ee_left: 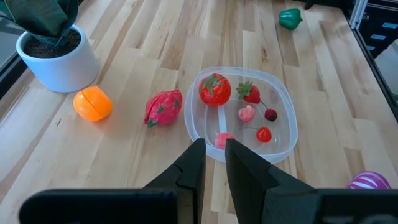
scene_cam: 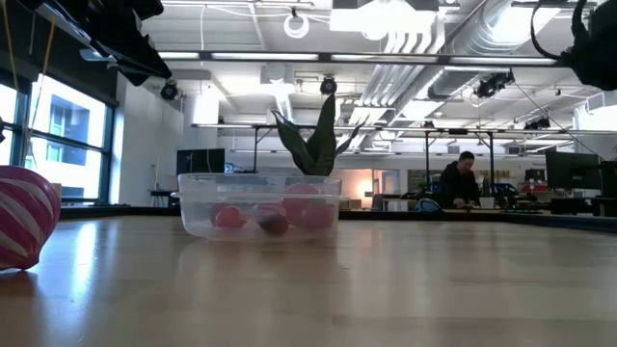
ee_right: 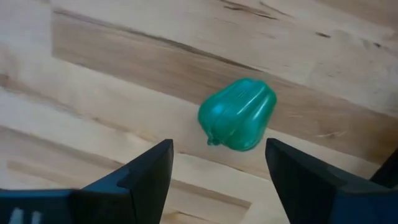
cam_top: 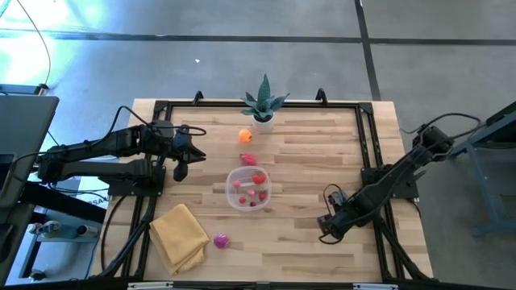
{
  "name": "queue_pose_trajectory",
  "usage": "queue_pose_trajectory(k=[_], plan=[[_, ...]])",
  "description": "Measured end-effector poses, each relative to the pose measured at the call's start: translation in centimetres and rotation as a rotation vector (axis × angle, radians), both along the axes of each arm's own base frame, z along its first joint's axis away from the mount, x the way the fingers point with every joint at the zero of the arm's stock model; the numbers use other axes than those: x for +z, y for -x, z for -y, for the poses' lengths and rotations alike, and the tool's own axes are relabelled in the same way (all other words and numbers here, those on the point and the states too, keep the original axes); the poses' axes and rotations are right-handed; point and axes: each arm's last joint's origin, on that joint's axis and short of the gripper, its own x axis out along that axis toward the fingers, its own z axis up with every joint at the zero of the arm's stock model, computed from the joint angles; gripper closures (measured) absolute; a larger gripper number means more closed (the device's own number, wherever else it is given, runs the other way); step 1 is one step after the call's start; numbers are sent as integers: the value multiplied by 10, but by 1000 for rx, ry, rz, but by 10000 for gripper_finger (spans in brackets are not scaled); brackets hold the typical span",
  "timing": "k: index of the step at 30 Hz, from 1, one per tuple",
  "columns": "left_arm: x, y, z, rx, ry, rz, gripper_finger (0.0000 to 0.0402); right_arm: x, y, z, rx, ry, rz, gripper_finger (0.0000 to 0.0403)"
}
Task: Pick and placing Produce into tupperware
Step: Put the green bell pepper into the transparent bin
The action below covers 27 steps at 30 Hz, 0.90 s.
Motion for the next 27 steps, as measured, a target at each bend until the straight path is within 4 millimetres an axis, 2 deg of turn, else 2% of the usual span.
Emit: queue_pose_trajectory(k=[5, 22, 27], plan=[[0, 0, 0, 0, 0, 0, 348, -8, 2, 1, -66, -14, -22, 149], [0, 0, 0, 0, 0, 0, 348, -9, 3, 2, -172, -6, -32, 148], [0, 0, 0, 0, 0, 0, 348, -9, 5, 0, -250, 5, -27, 148]])
